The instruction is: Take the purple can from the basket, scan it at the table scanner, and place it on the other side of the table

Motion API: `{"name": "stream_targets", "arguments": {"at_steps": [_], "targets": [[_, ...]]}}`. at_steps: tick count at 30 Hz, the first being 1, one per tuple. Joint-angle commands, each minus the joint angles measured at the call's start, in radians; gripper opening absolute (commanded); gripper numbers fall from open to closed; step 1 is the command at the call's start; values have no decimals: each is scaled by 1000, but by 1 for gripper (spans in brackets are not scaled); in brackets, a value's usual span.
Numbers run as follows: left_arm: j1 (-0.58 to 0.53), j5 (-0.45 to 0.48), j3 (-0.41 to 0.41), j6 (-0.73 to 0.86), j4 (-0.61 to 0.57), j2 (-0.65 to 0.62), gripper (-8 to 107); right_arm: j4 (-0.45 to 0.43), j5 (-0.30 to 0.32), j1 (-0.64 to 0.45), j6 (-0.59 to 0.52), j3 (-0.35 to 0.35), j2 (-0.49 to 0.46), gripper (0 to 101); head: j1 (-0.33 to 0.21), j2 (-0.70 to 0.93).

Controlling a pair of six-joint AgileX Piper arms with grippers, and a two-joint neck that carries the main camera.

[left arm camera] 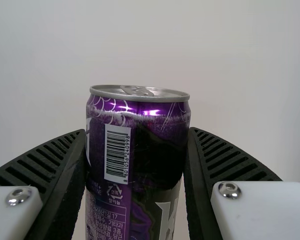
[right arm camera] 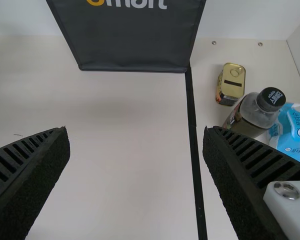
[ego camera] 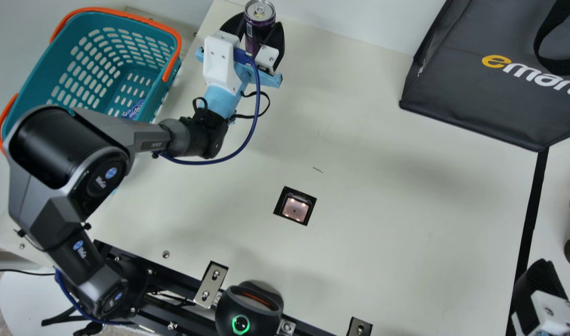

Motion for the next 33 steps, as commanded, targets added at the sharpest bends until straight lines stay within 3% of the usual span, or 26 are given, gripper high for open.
{"name": "stream_targets", "arguments": {"at_steps": [1, 8, 33], "targets": [[1, -1, -5, -5, 2, 6, -8, 0, 0, 0, 0, 0, 0, 95, -27, 2], [-1, -17, -12, -16, 1, 21, -8, 0, 0, 0, 0, 0, 0, 95, -27, 2], [-1, -47, 29, -14, 5, 11, 75, 0, 0, 0, 0, 0, 0, 95, -27, 2]]}}
